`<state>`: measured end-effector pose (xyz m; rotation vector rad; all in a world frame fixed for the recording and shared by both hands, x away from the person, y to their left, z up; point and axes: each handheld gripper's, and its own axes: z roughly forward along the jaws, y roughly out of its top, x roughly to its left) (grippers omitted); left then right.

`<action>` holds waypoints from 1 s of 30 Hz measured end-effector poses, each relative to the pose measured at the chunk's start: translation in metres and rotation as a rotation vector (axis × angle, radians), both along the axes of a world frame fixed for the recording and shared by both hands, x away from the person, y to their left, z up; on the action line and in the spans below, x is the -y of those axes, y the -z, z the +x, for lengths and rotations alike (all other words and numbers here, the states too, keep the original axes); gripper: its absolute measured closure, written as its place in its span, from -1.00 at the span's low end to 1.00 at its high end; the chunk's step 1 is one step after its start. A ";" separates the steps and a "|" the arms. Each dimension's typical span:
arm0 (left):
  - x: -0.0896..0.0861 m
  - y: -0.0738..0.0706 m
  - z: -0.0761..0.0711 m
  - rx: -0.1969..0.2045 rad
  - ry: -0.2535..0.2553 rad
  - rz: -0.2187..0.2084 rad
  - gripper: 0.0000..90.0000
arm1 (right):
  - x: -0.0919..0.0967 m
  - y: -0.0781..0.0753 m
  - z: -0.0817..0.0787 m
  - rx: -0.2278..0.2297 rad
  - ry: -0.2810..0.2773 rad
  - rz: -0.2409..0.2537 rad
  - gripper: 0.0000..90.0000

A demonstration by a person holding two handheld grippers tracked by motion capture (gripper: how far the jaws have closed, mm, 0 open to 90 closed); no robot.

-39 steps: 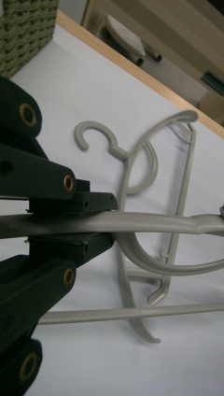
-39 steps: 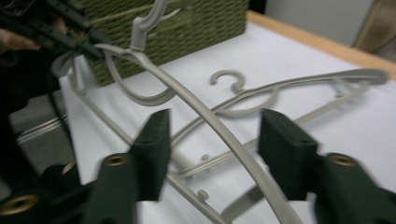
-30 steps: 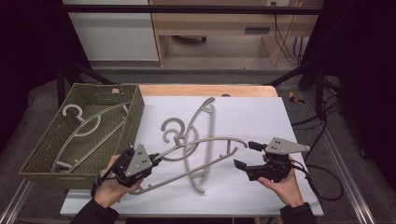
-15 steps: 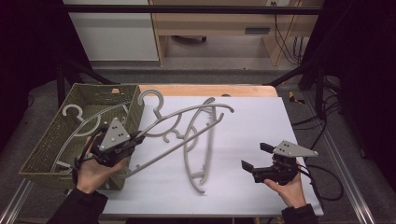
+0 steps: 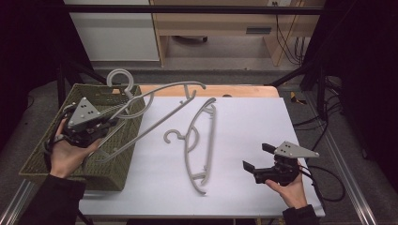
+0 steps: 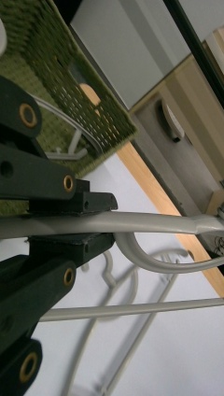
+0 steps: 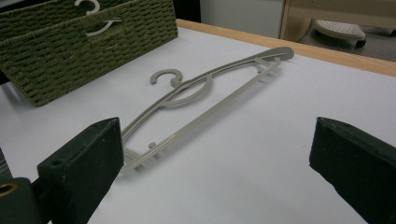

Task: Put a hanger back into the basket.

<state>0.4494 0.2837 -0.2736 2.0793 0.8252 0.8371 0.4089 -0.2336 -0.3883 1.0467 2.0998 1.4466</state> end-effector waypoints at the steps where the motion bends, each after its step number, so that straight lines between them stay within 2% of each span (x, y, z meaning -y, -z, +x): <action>1: -0.005 -0.001 0.002 0.003 -0.010 0.002 0.82 | 0.000 0.000 0.000 -0.001 -0.002 0.001 -0.93; 7: -0.033 -0.004 0.010 -0.003 -0.069 0.023 0.82 | -0.001 0.001 0.001 0.001 -0.002 0.002 -0.93; 13: -0.063 0.002 0.018 -0.009 -0.128 0.033 0.82 | -0.001 0.000 0.000 -0.001 0.000 0.005 -0.93; 22: -0.108 0.020 0.025 -0.040 -0.208 -0.004 0.82 | -0.004 0.003 0.002 -0.010 -0.004 -0.010 -0.93; 30: -0.135 0.029 0.029 -0.054 -0.275 -0.022 0.82 | -0.006 0.005 0.003 -0.020 -0.008 -0.021 -0.94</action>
